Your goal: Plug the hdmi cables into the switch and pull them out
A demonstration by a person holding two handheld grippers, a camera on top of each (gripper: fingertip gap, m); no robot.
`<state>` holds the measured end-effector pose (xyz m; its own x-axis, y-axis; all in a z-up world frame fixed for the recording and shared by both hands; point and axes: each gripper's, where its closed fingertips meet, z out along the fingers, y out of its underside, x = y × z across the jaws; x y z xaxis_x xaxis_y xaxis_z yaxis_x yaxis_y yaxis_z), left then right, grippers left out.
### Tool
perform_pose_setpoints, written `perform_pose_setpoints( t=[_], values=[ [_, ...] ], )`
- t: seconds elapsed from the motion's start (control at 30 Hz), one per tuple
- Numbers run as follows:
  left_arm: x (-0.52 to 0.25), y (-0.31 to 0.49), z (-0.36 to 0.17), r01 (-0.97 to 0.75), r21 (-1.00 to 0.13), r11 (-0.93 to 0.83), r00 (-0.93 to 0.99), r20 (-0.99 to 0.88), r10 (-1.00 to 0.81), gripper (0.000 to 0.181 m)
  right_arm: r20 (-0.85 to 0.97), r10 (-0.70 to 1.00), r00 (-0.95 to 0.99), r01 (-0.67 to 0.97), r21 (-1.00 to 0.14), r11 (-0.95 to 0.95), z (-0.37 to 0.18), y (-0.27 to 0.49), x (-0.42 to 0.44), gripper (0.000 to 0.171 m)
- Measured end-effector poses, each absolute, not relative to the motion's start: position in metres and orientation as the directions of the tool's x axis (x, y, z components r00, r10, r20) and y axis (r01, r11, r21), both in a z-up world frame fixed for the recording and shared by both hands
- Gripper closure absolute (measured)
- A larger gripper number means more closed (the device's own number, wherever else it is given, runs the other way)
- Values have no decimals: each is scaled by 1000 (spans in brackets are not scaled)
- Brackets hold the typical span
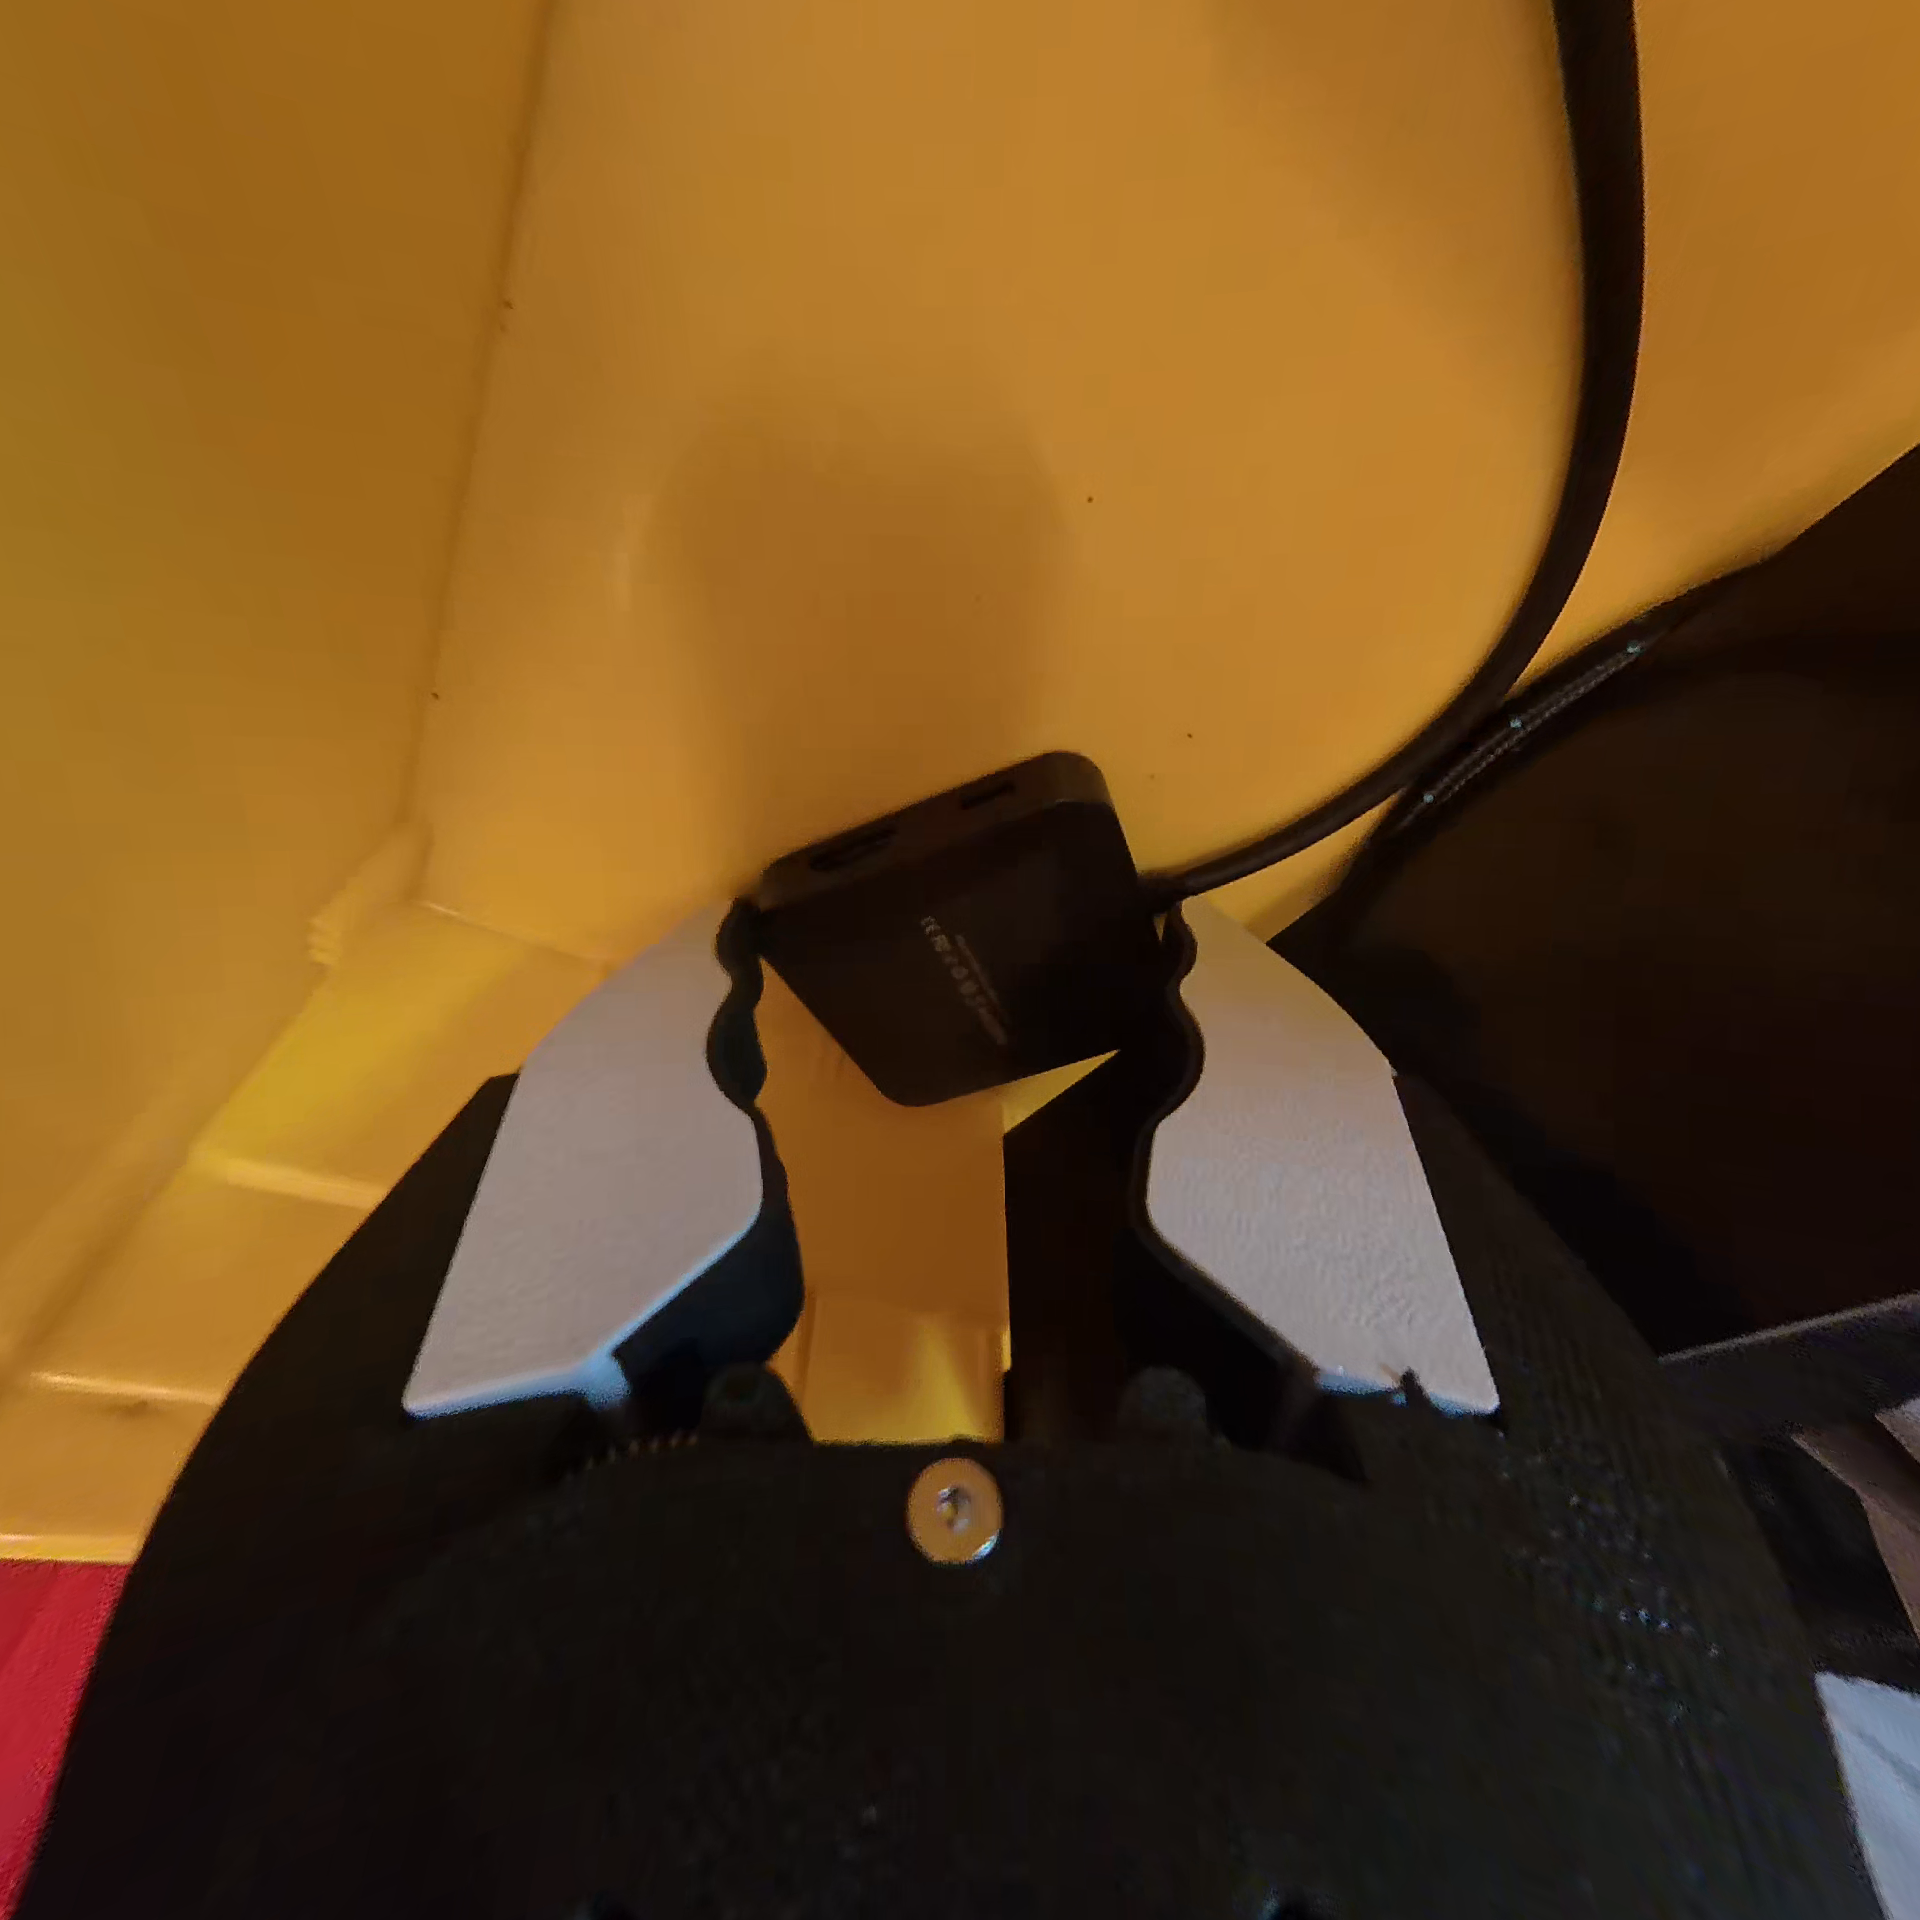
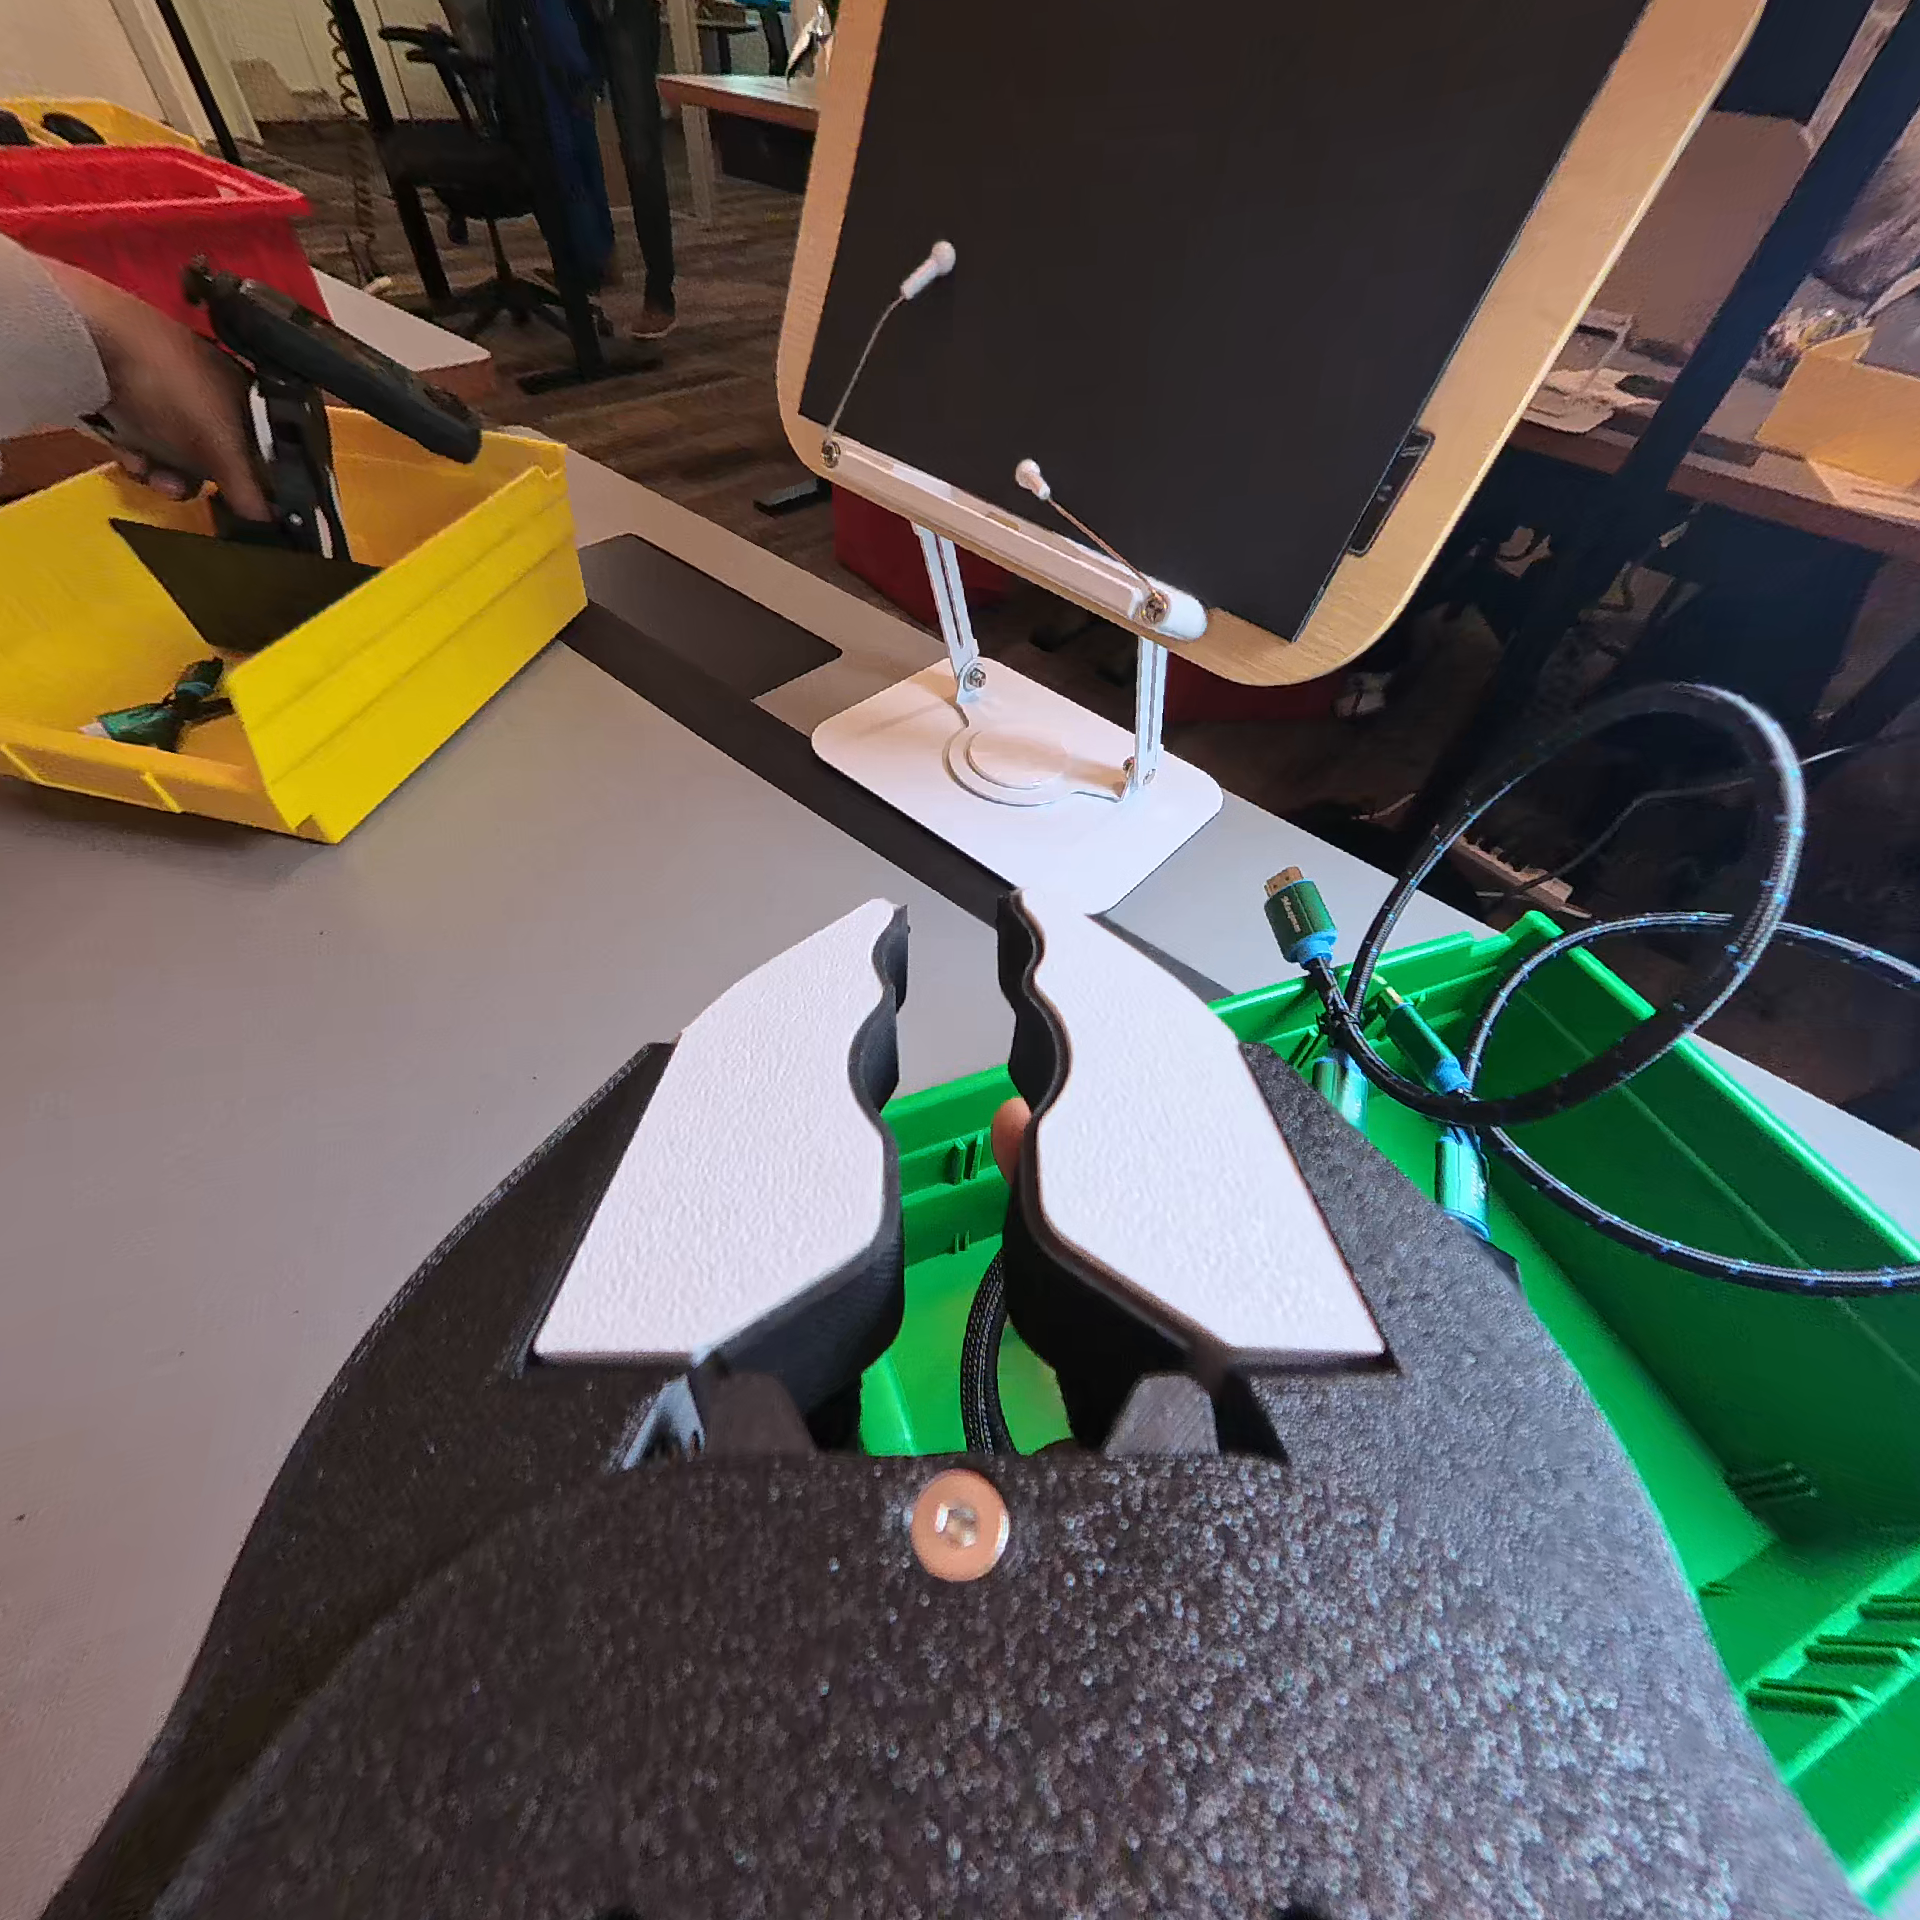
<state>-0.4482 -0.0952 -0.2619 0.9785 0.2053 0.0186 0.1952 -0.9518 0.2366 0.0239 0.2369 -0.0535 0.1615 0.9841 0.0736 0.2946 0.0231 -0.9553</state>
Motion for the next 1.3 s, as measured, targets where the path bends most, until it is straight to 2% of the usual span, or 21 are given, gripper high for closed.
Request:
perform_pose_setpoints(
  t=[0.17,0.3,0.37,0.5,0.57,0.63,0.73,0.8,0.93,1.03,1.1,1.17,1.23,1.3],
  values=[
    [-450,-89,-233,173,72,-982,985,-16,172,107,68,985,158,240,-970,28,-37,232,29,155],
    [-454,-68,-164,147,-200,-969,983,-81,166,107,82,985,149,205,-978,50,-26,225,29,156],
    [-440,-53,-119,89,-377,-922,987,-93,134,107,118,983,138,181,-979,92,-18,218,28,156],
    [-356,-20,-28,-46,-745,-665,999,-22,-45,108,211,975,75,90,-975,205,3,189,23,156],
    [-296,-10,7,-89,-871,-484,984,0,-180,108,245,969,25,60,-968,243,6,170,15,156],
    [-238,-2,32,-72,-950,-304,954,23,-299,108,273,961,-42,44,-961,274,3,147,5,156],
    [-157,9,46,31,-991,-132,860,94,-502,108,370,921,-122,14,-927,374,-5,108,-11,152],
    [-112,16,40,103,-989,-110,768,149,-623,108,490,863,-121,-1,-870,493,-10,87,-21,141],
    [-48,25,-4,150,-965,-217,537,264,-801,108,721,684,-109,-28,-690,723,-22,61,-30,123],
    [-28,33,-43,131,-919,-372,429,391,-814,108,722,644,-254,-51,-675,736,-43,36,-31,112],
    [-12,19,-56,99,-892,-442,294,450,-843,108,717,602,-352,-48,-656,753,-63,19,-32,112],
    [1,15,-72,23,-888,-460,284,447,-848,108,731,545,-411,-45,-613,789,-81,4,-35,119],
    [10,14,-78,-7,-883,-470,277,450,-849,109,770,494,-404,-77,-567,820,-87,-6,-38,141],
    [8,16,-72,26,-875,-484,283,470,-836,109,815,461,-351,-70,-514,855,-81,-2,-40,150]
  ],
)
